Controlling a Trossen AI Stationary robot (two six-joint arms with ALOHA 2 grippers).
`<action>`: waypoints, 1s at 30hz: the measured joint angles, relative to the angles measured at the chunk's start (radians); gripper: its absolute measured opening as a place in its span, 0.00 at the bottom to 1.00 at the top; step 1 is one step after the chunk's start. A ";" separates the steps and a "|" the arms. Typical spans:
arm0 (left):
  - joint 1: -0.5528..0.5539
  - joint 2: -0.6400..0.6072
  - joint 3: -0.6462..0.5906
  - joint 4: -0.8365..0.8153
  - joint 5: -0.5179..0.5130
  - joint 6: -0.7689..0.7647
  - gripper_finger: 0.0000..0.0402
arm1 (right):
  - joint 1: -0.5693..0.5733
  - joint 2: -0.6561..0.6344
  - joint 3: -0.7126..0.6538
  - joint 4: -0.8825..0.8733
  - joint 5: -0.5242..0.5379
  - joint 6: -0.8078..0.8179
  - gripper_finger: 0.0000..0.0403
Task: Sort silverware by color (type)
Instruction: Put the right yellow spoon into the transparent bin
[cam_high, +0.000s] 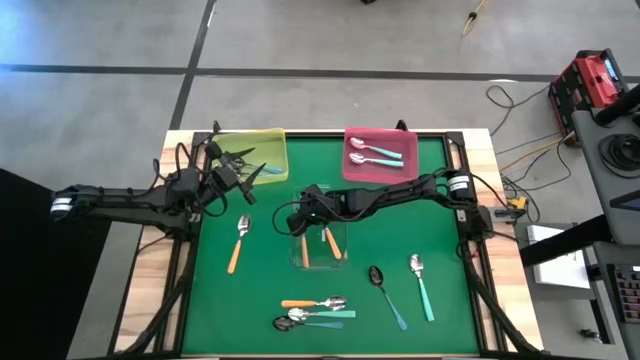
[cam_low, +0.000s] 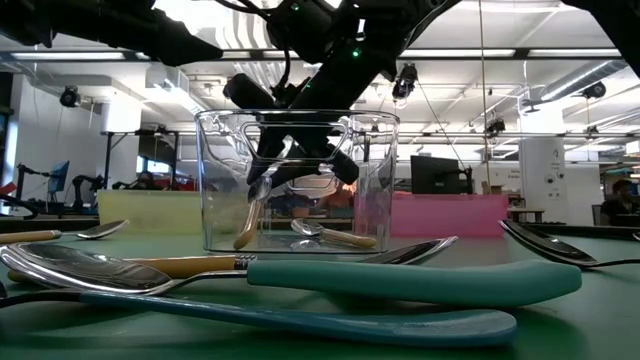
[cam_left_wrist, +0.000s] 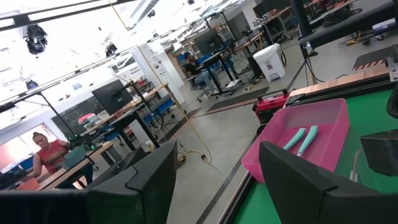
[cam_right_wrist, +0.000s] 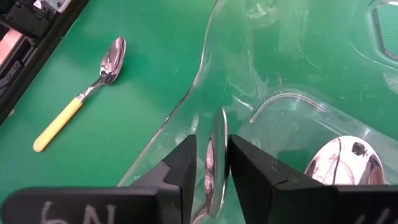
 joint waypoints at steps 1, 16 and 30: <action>0.000 0.000 0.000 0.000 0.000 0.000 0.52 | 0.000 0.000 0.000 0.000 0.000 0.000 0.22; 0.000 0.000 0.000 -0.005 0.000 0.000 0.52 | 0.000 0.000 -0.001 -0.009 -0.001 0.000 0.23; 0.000 0.000 0.000 -0.005 0.000 0.000 0.52 | 0.000 -0.008 -0.001 -0.056 -0.005 -0.004 0.23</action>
